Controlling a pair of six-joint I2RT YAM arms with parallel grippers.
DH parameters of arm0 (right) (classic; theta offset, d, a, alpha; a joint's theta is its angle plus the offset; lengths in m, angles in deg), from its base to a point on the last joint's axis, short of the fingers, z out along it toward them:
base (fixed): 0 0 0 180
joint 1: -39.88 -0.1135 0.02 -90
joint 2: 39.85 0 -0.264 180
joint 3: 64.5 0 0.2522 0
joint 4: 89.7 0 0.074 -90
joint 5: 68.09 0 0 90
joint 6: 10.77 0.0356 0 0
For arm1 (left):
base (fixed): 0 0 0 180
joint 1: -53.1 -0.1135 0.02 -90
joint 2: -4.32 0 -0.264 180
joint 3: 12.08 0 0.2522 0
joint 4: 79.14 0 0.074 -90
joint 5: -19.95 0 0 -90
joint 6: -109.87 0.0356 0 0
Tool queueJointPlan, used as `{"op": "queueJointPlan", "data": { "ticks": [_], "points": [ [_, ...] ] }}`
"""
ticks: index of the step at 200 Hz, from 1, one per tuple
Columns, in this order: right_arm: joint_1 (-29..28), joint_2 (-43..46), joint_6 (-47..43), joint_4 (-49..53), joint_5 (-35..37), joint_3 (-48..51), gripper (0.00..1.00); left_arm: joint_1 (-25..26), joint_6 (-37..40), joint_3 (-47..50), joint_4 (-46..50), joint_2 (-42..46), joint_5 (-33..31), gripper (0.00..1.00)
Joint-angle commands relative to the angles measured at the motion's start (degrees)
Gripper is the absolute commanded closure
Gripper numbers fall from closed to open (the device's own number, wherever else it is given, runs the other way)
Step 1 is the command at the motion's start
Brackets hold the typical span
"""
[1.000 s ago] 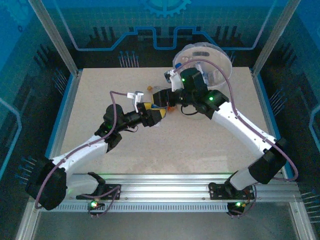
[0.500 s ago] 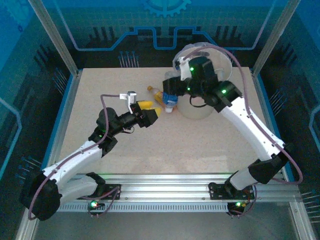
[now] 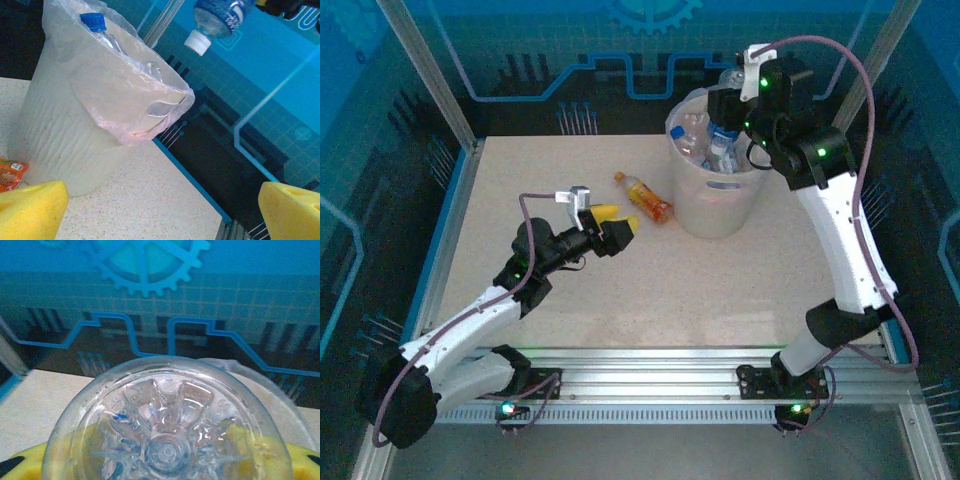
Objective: Put the plastic bottles in the bin
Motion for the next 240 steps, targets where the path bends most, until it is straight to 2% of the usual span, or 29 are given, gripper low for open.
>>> {"op": "queueJointPlan", "data": {
  "ticks": [1, 73, 126, 155, 182, 195, 220, 240],
  "points": [
    [2.0, -4.6, -2.5, 4.4, 5.1, -5.0, 0.54, 0.3, 2.0, 0.7, 0.4, 1.1, -1.1, 0.01],
    [5.9, -19.4, -1.3, 19.2, 6.0, -21.4, 0.54, 0.3, 3.4, 0.4, 2.8, 1.2, -2.9, 0.01],
    [8.4, -23.1, 0.9, 23.6, 2.7, -21.7, 0.51, 0.3, 3.7, 0.3, 3.5, 1.2, -3.1, 0.01],
    [8.5, -25.0, 0.1, 24.0, 3.5, -21.6, 0.47, 0.4, 3.6, 0.3, 3.4, 0.8, -3.1, 0.01],
    [9.2, -26.9, 0.2, 24.4, 3.8, -21.8, 0.39, 0.3, 3.6, 0.2, 3.4, 0.7, -3.1, 0.01],
    [9.5, -27.6, 0.3, 24.4, 3.7, -22.0, 0.29, 0.4, 3.7, 0.2, 3.6, 0.6, -3.2, 0.01],
    [10.0, -28.6, 0.2, 24.5, 3.4, -23.0, 0.17, 0.3, 3.6, 0.2, 3.6, 0.5, -3.4, 0.01],
    [10.1, -28.7, -0.3, 24.1, 2.9, -23.5, 0.12, 0.4, 3.6, 0.0, 3.7, 0.2, -3.4, 0.01]
  ]
}}
